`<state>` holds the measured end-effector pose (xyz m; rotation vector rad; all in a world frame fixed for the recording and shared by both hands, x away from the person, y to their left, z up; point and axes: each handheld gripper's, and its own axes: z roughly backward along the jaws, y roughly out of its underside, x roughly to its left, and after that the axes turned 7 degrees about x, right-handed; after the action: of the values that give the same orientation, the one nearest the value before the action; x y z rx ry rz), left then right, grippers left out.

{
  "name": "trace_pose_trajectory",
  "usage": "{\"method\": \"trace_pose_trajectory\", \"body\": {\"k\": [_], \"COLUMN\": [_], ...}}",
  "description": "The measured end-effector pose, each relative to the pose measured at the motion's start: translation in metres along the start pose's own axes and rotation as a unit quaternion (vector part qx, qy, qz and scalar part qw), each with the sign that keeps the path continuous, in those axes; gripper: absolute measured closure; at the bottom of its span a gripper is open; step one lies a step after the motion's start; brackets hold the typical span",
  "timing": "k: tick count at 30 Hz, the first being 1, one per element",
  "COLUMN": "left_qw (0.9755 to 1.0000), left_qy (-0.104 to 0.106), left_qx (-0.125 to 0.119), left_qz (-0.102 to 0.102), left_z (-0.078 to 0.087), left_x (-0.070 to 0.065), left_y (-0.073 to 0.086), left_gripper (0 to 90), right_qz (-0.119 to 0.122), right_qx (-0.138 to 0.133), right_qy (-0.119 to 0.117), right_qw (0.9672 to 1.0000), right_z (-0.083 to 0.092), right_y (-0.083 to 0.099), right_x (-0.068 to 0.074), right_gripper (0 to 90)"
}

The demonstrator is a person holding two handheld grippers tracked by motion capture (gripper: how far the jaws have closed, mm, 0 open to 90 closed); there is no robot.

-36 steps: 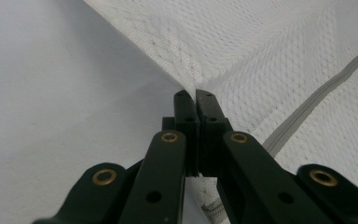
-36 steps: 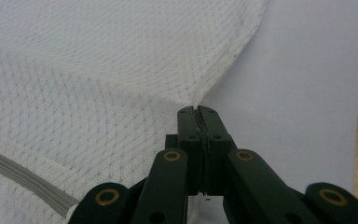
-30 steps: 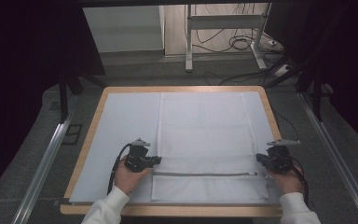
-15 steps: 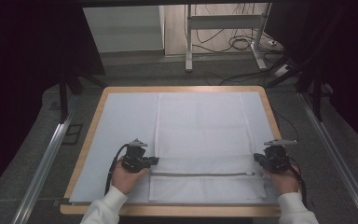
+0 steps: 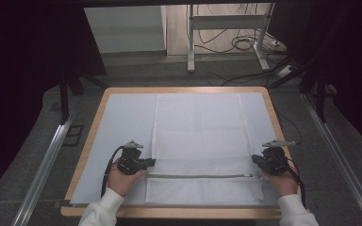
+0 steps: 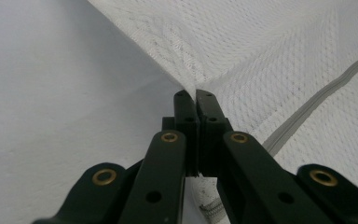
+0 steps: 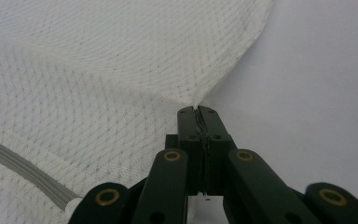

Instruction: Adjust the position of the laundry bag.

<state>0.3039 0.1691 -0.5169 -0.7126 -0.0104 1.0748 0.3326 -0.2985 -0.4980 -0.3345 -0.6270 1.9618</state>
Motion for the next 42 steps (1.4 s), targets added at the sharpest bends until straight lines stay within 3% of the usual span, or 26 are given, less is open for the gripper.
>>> {"method": "trace_pose_trajectory", "body": {"k": [17,42], "left_qw": [0.9999,0.9994], "left_qy": [-0.009,-0.017], "left_qx": [-0.005,-0.008], "left_qz": [0.011,0.030], "left_z": [0.012,0.022], "left_x": [0.015,0.031], "left_y": [0.008,0.013], "left_gripper": [89.4,89.3], "right_qz": [0.013,0.025], "right_qx": [-0.007,-0.015], "right_qy": [-0.017,-0.022], "right_qw": [0.9997,0.9993], "right_z": [-0.006,-0.016], "right_y": [-0.006,-0.014], "right_x": [0.017,0.033], "right_gripper": [87.7,87.7]}}
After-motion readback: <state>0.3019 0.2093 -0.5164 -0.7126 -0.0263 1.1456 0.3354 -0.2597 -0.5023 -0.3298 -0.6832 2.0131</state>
